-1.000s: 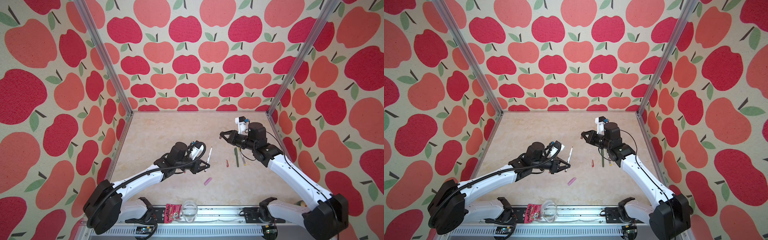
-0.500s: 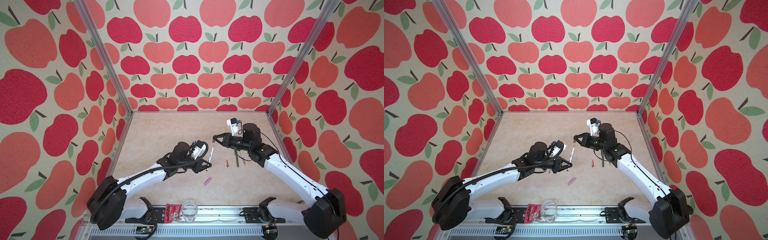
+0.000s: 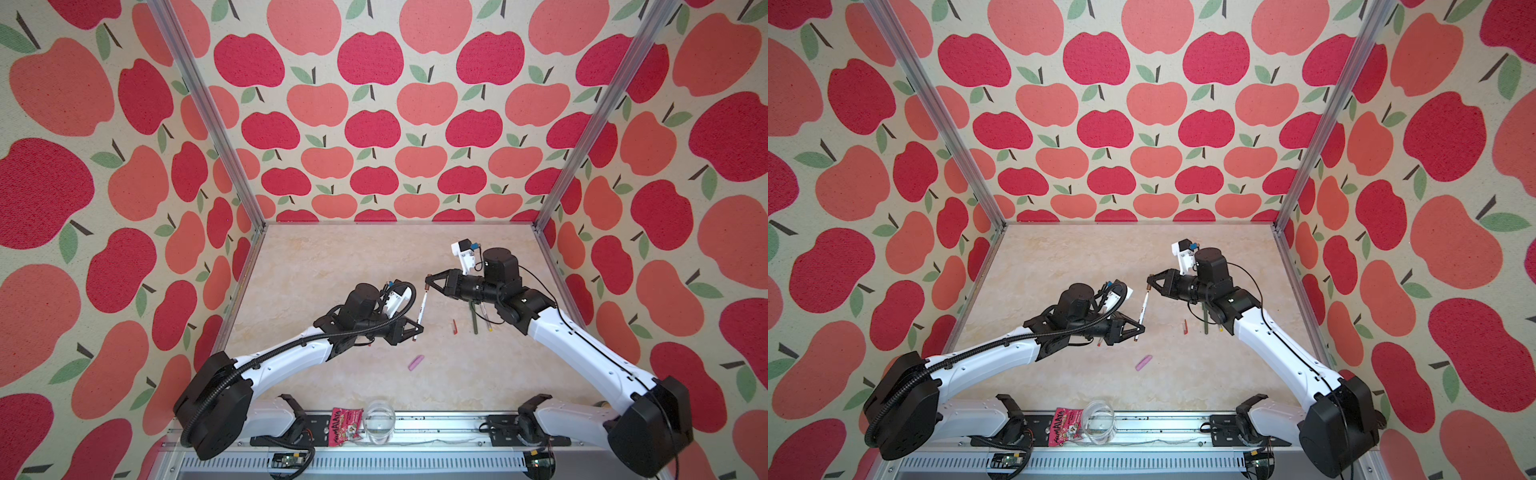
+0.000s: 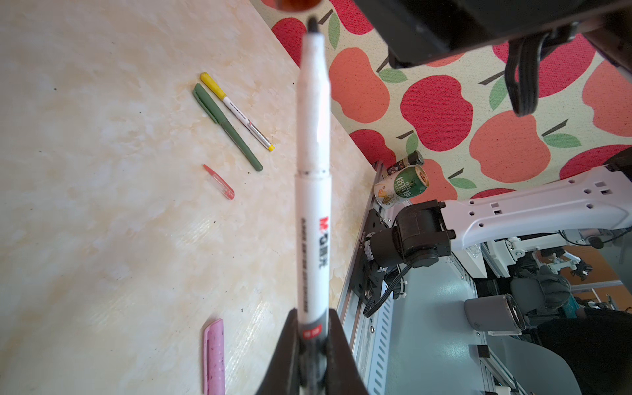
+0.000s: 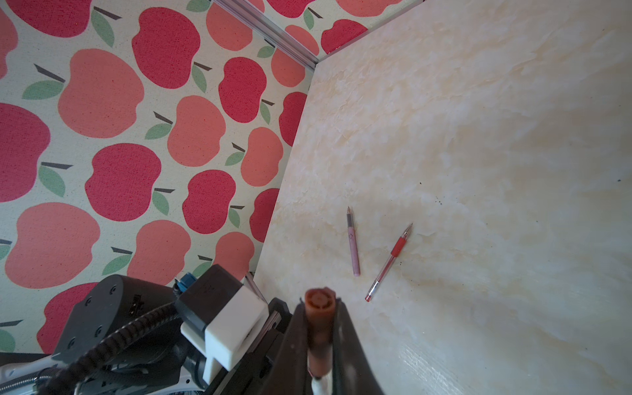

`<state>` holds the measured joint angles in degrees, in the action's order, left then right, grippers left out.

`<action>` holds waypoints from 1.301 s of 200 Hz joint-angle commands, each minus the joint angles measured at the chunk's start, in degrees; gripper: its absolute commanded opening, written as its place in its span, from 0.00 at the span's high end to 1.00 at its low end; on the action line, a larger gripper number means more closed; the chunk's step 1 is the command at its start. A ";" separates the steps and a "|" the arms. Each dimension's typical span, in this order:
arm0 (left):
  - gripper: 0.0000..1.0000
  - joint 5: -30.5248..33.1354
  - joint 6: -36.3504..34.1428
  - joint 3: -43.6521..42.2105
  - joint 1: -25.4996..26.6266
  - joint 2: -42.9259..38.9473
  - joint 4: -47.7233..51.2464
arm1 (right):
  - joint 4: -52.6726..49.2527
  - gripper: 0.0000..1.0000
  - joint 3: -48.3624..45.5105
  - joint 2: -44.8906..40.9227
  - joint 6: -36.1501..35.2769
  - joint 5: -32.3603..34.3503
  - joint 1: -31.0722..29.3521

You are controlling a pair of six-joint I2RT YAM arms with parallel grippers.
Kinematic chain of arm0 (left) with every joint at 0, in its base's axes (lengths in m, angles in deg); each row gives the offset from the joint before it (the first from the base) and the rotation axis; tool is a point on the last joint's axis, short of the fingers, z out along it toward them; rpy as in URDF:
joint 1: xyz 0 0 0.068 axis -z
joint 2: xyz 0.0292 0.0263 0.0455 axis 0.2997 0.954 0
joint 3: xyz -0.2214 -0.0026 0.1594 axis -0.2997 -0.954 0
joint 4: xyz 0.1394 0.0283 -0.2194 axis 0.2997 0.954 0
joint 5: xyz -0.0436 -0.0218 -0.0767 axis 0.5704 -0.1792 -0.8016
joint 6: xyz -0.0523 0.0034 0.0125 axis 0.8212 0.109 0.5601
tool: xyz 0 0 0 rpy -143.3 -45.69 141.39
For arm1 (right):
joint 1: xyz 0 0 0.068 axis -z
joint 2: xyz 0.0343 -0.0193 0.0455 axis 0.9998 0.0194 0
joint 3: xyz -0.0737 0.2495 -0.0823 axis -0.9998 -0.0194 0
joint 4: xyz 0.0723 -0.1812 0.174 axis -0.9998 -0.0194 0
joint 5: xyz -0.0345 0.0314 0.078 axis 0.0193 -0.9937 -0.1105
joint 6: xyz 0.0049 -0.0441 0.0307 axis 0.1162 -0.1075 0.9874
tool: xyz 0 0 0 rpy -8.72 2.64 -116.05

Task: Insert the pens into the pen caps
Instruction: 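Carry the brown cap above the marker tip held by the left gripper, then lower the brown cap onto the white marker tip with the right gripper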

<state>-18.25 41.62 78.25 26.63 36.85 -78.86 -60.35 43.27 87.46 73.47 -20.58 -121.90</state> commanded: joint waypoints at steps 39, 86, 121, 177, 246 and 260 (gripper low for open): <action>1.00 1.12 0.17 1.42 0.22 0.34 -2.30 | -2.56 0.96 1.28 -0.70 -1.58 -1.24 -0.98; 1.00 1.30 0.17 1.42 0.13 0.49 -2.57 | -3.07 0.96 0.86 -1.31 -1.50 -1.26 -1.35; 1.00 1.48 0.34 1.24 0.11 0.34 -2.59 | -4.75 0.96 1.41 -2.01 -2.18 -1.49 -1.35; 1.00 1.48 0.43 1.15 0.05 0.43 -2.70 | -5.13 0.96 2.44 -2.44 -2.29 -1.93 -1.39; 1.00 3.49 0.66 0.98 -0.12 -0.86 -3.04 | -5.29 0.97 0.31 -3.47 -1.85 -2.78 -2.40; 1.00 4.08 0.66 1.06 -0.17 -1.34 -3.39 | -5.35 0.97 -0.27 -3.49 -1.77 -3.05 -2.87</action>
<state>-17.20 41.64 78.25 26.83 36.68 -80.78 -64.26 43.81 85.84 72.38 -21.00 -123.59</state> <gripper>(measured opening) 0.125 0.136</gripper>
